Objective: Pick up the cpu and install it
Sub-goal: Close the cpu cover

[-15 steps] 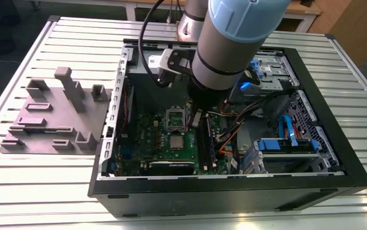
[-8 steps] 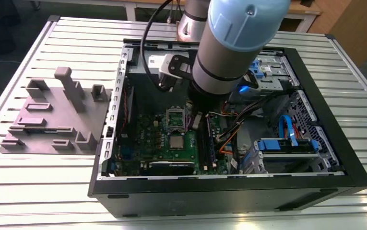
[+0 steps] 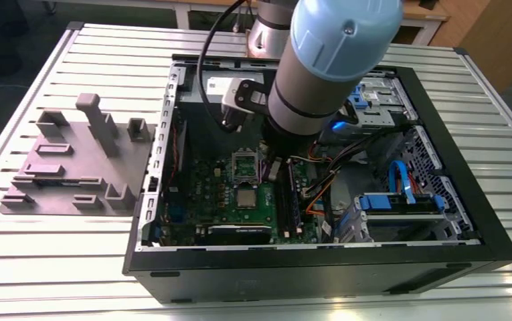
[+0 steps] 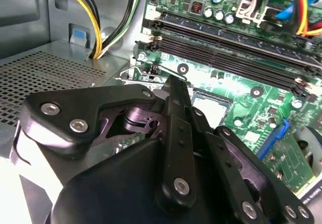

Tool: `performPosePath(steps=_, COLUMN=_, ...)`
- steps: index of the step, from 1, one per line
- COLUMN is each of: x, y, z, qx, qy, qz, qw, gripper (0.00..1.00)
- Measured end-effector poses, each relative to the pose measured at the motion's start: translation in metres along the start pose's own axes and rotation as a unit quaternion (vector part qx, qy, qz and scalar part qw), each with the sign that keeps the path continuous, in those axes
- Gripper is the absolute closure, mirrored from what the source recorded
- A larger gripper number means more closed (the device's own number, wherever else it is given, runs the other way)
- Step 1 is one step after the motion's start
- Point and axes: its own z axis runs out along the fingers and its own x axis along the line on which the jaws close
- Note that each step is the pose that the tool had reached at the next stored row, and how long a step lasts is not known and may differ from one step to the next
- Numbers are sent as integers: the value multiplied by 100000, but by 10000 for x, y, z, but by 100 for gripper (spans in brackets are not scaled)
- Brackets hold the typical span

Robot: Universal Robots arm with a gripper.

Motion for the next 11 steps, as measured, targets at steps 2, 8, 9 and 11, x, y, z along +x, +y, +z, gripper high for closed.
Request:
performPosePath(steps=2, x=-4, y=0, z=13, qx=-279, qy=-901, qz=-48, qw=99996, gripper=90)
performPosePath(steps=8, x=-26, y=-2, z=82, qx=-690, qy=-2339, qz=16, qw=99970, gripper=90)
performPosePath(steps=9, x=-35, y=0, z=98, qx=-675, qy=-2356, qz=111, qw=99970, gripper=90)
performPosePath(steps=11, x=-54, y=4, z=130, qx=-627, qy=-2389, qz=303, qw=99969, gripper=90)
